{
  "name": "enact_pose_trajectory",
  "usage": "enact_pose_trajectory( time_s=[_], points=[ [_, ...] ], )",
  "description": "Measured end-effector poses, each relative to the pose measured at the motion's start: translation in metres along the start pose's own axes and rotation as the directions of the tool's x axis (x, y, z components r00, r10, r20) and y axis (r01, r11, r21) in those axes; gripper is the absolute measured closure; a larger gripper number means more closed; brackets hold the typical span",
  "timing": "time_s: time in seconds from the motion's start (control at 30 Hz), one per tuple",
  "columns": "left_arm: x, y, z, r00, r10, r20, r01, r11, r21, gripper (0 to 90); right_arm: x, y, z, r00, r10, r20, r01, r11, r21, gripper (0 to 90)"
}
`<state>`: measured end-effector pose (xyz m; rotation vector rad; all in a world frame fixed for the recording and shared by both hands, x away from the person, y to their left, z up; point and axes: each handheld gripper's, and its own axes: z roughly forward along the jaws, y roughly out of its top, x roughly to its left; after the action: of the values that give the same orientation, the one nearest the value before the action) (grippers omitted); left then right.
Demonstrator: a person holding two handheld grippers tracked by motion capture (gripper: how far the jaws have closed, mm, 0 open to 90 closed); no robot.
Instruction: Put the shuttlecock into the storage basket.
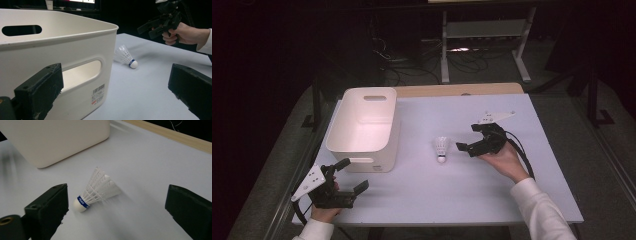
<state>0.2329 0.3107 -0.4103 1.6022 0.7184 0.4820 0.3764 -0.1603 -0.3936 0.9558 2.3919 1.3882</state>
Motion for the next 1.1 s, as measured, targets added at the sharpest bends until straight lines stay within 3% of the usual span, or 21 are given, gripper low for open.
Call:
enact_pose_trajectory(
  time_s=[0.43,0.6,0.77,0.9,1.1],
  points=[
    [0.001,0.000,0.000,1.0000,0.002,0.002,-0.002,1.0000,0.000,0.0,-0.011,0.001,0.014,0.9984,0.056,-0.005,-0.056,0.997,0.049,14.5],
    [0.001,0.000,0.000,1.0000,0.000,0.004,0.000,1.0000,-0.001,0.0,-0.013,0.002,0.021,0.9972,0.074,-0.006,-0.073,0.992,0.099,24.6],
    [0.001,0.000,0.000,1.0000,0.001,0.004,-0.001,1.0000,0.000,0.0,-0.013,0.003,0.028,0.9969,0.078,-0.011,-0.076,0.991,0.106,30.0],
    [0.001,0.000,0.000,1.0000,0.003,0.004,-0.003,1.0000,-0.001,0.0,-0.015,0.002,0.034,0.9976,0.065,0.024,-0.067,0.991,0.117,42.7],
    [0.001,0.000,0.000,1.0000,0.003,0.003,-0.003,1.0000,-0.002,0.0,-0.014,0.001,0.044,0.9942,0.071,0.081,-0.084,0.982,0.167,59.1]
  ],
)
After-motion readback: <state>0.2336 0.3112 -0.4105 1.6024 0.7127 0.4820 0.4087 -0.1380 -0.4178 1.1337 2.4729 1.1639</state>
